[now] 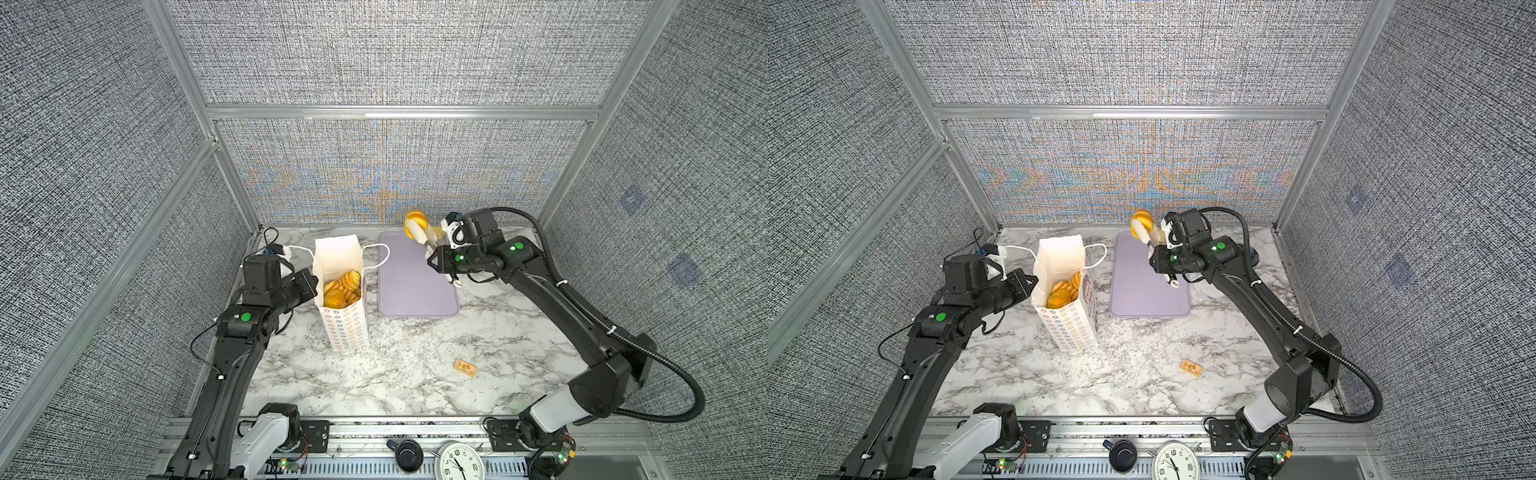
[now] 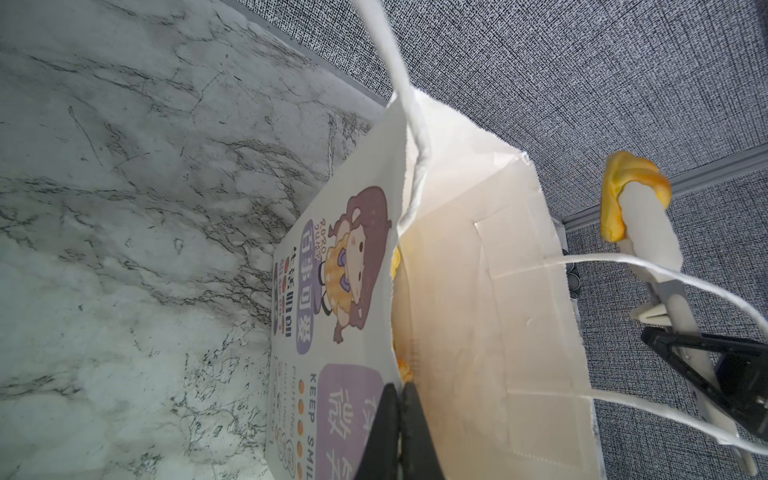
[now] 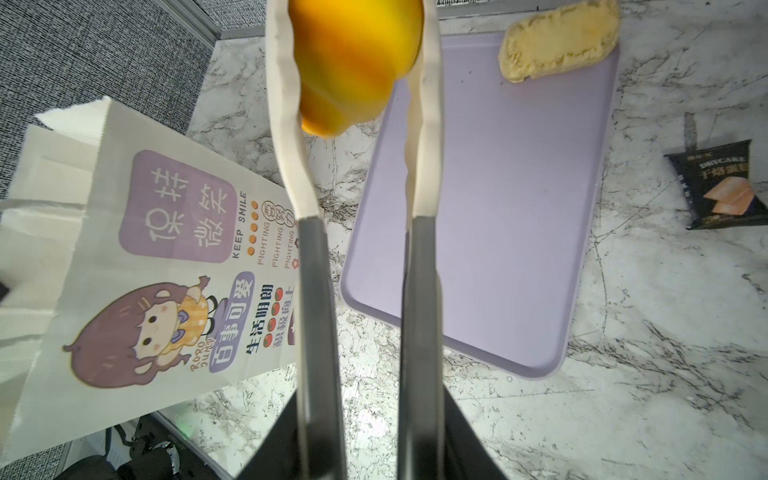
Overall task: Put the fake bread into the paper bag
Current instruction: 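Lift the yellow striped croissant with the tongs off the tray, then swing the tongs with the croissant over the bag held by the left gripper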
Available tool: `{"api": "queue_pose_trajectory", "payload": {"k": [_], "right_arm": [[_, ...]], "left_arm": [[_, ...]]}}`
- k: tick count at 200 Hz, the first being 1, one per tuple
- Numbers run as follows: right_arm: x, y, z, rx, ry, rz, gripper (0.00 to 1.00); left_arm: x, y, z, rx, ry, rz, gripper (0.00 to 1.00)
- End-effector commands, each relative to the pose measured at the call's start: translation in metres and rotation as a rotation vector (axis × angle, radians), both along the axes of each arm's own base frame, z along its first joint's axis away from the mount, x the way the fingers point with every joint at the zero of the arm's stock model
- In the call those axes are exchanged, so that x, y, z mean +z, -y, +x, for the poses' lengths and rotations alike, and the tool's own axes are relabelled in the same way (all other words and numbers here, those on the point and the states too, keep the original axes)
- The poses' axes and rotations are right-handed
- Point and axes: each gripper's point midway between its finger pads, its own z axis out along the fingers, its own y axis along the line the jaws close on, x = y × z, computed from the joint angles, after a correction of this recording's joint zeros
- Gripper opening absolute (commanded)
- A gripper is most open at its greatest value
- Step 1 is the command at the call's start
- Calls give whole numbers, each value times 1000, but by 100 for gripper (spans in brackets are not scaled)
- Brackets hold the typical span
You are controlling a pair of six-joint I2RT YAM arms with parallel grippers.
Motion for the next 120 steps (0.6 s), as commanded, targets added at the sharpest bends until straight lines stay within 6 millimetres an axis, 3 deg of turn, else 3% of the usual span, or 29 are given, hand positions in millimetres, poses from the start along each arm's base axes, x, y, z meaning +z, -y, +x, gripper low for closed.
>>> {"api": "queue_pose_trajectory", "payload": {"k": [1,62,120], "right_arm": [[18,1,0,-3,62,26,39],[52,-1,-9,12,157,100,39],[72,-7,-19,48,217,152,39]], "left_arm": [[6,2,3,-10,24,-11,2],[6,3,4,-14,22,-12,2],[6,3,5,-14,25,-15,2]]}}
